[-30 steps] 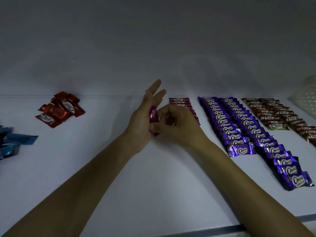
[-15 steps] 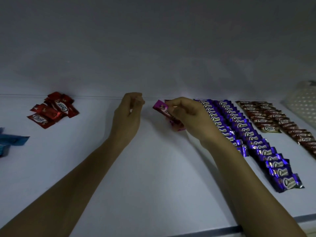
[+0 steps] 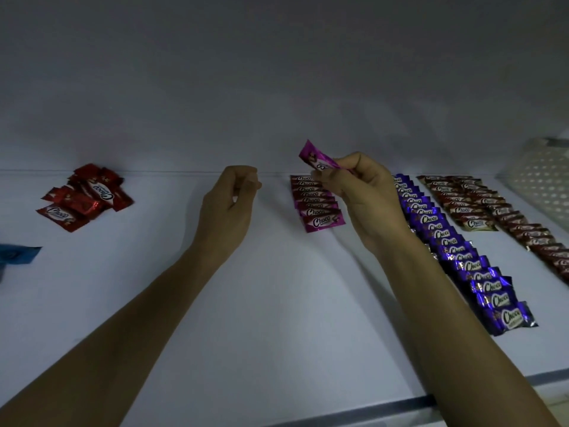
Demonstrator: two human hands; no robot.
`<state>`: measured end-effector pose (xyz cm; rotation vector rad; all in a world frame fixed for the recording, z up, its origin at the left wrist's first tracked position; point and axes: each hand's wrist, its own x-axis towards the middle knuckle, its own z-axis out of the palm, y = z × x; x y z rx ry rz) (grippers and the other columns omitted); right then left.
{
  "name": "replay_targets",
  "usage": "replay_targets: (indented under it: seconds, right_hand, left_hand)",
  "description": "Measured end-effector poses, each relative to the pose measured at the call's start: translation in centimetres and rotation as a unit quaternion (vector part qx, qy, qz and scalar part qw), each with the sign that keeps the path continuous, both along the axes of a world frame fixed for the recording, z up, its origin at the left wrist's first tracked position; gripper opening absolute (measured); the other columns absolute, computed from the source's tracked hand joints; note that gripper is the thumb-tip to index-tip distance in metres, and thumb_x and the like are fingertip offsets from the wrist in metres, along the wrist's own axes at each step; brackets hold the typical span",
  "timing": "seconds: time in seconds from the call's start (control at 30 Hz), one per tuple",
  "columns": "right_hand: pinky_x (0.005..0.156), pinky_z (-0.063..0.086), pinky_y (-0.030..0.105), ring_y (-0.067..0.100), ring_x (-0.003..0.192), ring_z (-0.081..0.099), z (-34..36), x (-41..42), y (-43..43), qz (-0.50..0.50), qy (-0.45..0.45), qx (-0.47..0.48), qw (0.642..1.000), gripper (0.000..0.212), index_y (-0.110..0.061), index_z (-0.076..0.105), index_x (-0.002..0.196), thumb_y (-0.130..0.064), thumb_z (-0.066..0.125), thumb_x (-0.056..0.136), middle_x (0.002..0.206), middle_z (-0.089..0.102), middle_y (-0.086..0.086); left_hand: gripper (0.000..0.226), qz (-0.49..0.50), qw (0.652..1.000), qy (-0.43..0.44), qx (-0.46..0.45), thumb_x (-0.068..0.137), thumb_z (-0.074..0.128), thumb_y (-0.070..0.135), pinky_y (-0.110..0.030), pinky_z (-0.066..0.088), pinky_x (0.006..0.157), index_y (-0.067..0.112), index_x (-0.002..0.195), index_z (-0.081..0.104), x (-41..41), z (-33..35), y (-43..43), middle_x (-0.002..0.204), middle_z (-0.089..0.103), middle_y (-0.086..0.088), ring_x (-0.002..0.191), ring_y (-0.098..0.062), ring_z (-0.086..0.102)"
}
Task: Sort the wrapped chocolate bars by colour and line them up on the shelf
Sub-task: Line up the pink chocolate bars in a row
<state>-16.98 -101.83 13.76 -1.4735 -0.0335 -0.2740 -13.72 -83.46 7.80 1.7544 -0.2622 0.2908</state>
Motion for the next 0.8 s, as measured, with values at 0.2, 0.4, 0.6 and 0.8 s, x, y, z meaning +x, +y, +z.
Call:
replay_targets:
  seconds: [0.2, 0.4, 0.6, 0.8]
  right_hand:
    - [0.066, 0.049, 0.020, 0.008, 0.062, 0.056, -0.3, 0.4, -0.9, -0.023, 0.022, -0.013, 0.999, 0.010, -0.007, 0.064, 0.078, -0.001, 0.061, 0.085, 0.069, 0.063, 0.000]
    - [0.067, 0.049, 0.020, 0.006, 0.064, 0.060, -0.3, 0.5, -2.0, -0.021, -0.039, -0.190, 0.981, 0.010, -0.010, 0.062, 0.082, -0.004, 0.060, 0.090, 0.067, 0.065, -0.002]
    - [0.069, 0.047, 0.025, 0.012, 0.071, 0.059, -1.2, 0.6, -3.2, 0.045, -0.006, -0.416, 0.908, 0.008, -0.011, 0.073, 0.089, -0.011, 0.072, 0.081, 0.080, 0.069, 0.014]
    - [0.089, 0.047, 0.034, 0.006, 0.084, 0.054, -1.6, 0.7, -3.7, 0.082, 0.008, -0.541, 0.837, 0.019, -0.025, 0.076, 0.097, -0.016, 0.074, 0.080, 0.077, 0.054, -0.022]
  left_hand:
    - [0.013, -0.001, 1.000, 0.006, 0.005, 0.101, 0.044, 0.021, -0.032, 0.047, 0.092, 0.025, 0.109, 0.053, -0.1, 0.1, -0.1, 0.098, 0.061, 0.016, 0.097, -0.012, 0.059]
    - [0.012, 0.018, 0.998, -0.006, 0.052, 0.099, 0.049, 0.018, -0.002, 0.040, 0.076, 0.023, 0.108, 0.055, -0.2, 0.0, -0.2, 0.104, 0.063, 0.005, 0.088, 0.003, 0.056]
    - [0.017, 0.036, 0.997, -0.007, 0.067, 0.098, 0.052, 0.019, 0.002, 0.038, 0.071, 0.017, 0.113, 0.059, -0.1, 0.1, -0.3, 0.098, 0.061, 0.011, 0.082, 0.012, 0.054]
    - [0.015, 0.032, 0.997, -0.012, 0.074, 0.096, 0.055, 0.017, 0.002, 0.038, 0.070, 0.016, 0.110, 0.060, -0.1, 0.0, -0.3, 0.092, 0.055, 0.023, 0.079, 0.022, 0.051]
